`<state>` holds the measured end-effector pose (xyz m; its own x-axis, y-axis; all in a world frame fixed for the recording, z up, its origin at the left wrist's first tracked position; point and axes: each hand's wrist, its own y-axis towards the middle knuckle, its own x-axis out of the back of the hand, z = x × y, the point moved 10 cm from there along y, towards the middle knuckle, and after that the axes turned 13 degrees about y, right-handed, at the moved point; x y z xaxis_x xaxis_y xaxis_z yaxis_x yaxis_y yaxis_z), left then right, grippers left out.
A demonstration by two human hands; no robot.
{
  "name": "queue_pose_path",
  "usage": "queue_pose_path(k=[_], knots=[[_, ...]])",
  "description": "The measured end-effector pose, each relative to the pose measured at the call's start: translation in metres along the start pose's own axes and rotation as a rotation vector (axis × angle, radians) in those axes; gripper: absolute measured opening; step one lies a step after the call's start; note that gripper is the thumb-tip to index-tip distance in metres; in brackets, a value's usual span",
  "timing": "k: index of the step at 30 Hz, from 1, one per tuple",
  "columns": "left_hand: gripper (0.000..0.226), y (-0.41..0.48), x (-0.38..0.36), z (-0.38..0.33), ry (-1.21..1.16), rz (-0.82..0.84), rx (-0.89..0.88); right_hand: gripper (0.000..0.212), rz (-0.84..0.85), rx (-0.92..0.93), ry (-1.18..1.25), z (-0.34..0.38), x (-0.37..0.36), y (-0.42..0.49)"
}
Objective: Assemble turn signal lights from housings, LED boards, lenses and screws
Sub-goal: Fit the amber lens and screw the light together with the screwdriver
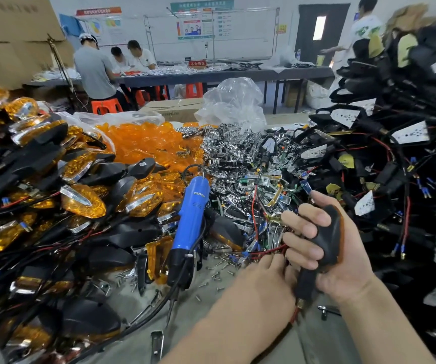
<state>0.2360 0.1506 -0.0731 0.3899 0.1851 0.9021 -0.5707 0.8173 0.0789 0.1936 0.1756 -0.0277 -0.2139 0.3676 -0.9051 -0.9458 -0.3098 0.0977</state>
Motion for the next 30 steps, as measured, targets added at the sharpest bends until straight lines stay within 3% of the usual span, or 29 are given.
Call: queue_pose_path(k=[1,3,7,11,15,17,22,30], knots=[[0.074,0.002,-0.006,-0.009,0.021,0.042,-0.094,0.053,0.024,-0.014,-0.001,-0.001,-0.002,0.0],[0.062,0.002,-0.009,-0.016,0.074,0.09,-0.184,0.053,0.096,-0.06,0.022,-0.006,-0.007,0.0],[0.037,0.005,-0.012,-0.016,0.012,0.081,-0.189,0.056,0.177,-0.114,0.172,-0.007,-0.01,0.0],[0.018,0.007,-0.009,-0.016,-0.042,0.06,-0.199,0.056,0.074,-0.025,0.242,0.001,0.004,0.001],[0.016,0.005,-0.007,-0.008,-0.093,0.068,-0.19,0.054,-0.003,0.074,0.292,0.007,0.013,0.001],[0.012,0.004,-0.001,0.003,-0.153,0.023,-0.121,0.058,-0.041,0.113,0.291,0.01,0.016,0.0],[0.013,-0.01,-0.002,0.048,-0.595,-0.019,0.179,0.06,-0.074,0.148,0.306,0.013,0.019,0.0],[0.008,-0.046,-0.029,0.089,-0.87,-0.092,0.428,0.05,-0.173,0.197,0.194,0.013,0.027,0.001]])
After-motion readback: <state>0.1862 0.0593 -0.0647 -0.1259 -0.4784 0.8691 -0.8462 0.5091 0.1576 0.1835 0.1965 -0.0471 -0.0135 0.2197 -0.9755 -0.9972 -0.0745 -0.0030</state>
